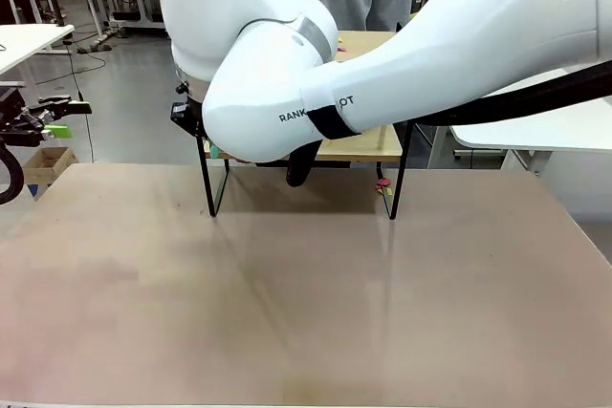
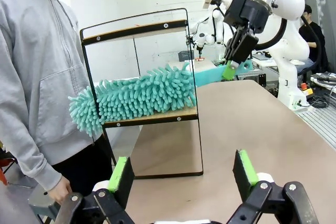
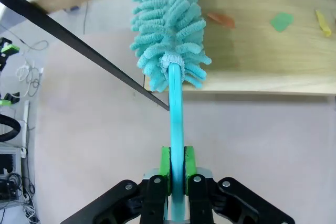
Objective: Clean the shelf.
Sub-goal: Clean the specific section of the Shelf indicated by the human with the Duster.
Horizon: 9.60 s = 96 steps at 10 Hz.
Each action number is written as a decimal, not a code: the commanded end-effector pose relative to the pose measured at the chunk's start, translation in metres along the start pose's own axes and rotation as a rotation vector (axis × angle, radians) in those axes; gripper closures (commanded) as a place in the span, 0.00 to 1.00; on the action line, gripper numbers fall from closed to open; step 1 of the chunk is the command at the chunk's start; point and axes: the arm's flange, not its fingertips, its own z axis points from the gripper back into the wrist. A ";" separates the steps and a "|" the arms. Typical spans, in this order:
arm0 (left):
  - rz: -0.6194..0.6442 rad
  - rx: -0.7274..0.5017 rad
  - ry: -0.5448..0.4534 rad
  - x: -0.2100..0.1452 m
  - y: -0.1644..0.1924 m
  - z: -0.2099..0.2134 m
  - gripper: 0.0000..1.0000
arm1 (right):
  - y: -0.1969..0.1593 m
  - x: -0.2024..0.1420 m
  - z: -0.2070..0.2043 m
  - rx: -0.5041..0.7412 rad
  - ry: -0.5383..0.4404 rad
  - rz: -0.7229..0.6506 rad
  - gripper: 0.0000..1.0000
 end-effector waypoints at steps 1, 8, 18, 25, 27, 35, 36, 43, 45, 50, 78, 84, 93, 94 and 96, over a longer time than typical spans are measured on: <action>-0.013 -0.004 0.007 0.002 -0.002 -0.001 0.00 | -0.005 -0.004 -0.004 0.010 0.013 -0.028 0.87; -0.013 -0.004 0.007 0.002 -0.002 -0.001 0.00 | -0.035 -0.004 0.003 -0.002 0.036 -0.050 0.87; -0.013 -0.004 0.007 0.002 -0.002 -0.001 0.00 | -0.228 -0.030 0.064 -0.151 0.062 -0.184 0.87; -0.013 -0.004 0.007 0.002 -0.002 -0.001 0.00 | -0.253 -0.030 0.078 -0.259 0.023 -0.218 0.87; -0.013 -0.004 0.007 0.002 -0.002 -0.001 0.00 | -0.245 -0.035 0.082 -0.262 0.002 -0.202 0.87; -0.013 -0.004 0.007 0.002 -0.002 -0.001 0.00 | -0.298 -0.053 0.150 0.368 0.092 0.275 0.87; -0.013 -0.004 0.007 0.002 -0.002 -0.001 0.00 | -0.304 -0.053 0.153 0.443 0.140 0.341 0.87; -0.013 -0.004 0.007 0.002 -0.002 -0.001 0.00 | -0.372 -0.101 0.183 0.385 0.500 0.693 0.87; -0.013 -0.004 0.007 0.002 -0.002 -0.001 0.00 | -0.407 -0.124 0.193 0.362 0.554 0.709 0.87; -0.013 -0.004 0.007 0.002 -0.002 -0.001 0.00 | -0.492 -0.141 0.197 0.344 0.544 0.694 0.87; -0.013 -0.004 0.007 0.002 -0.002 -0.001 0.00 | -0.471 -0.117 0.216 0.335 0.567 0.684 0.87; -0.013 -0.004 0.007 0.002 -0.002 -0.001 0.00 | -0.383 -0.079 0.259 0.388 0.443 0.755 0.87; -0.013 -0.004 0.007 0.002 -0.002 -0.001 0.00 | -0.229 -0.037 0.302 0.450 0.147 0.442 0.87; -0.013 -0.004 0.007 0.002 -0.002 -0.001 0.00 | -0.229 -0.037 0.302 0.450 0.147 0.442 0.87; -0.013 -0.004 0.007 0.002 -0.002 -0.001 0.00 | -0.229 -0.037 0.302 0.450 0.147 0.442 0.87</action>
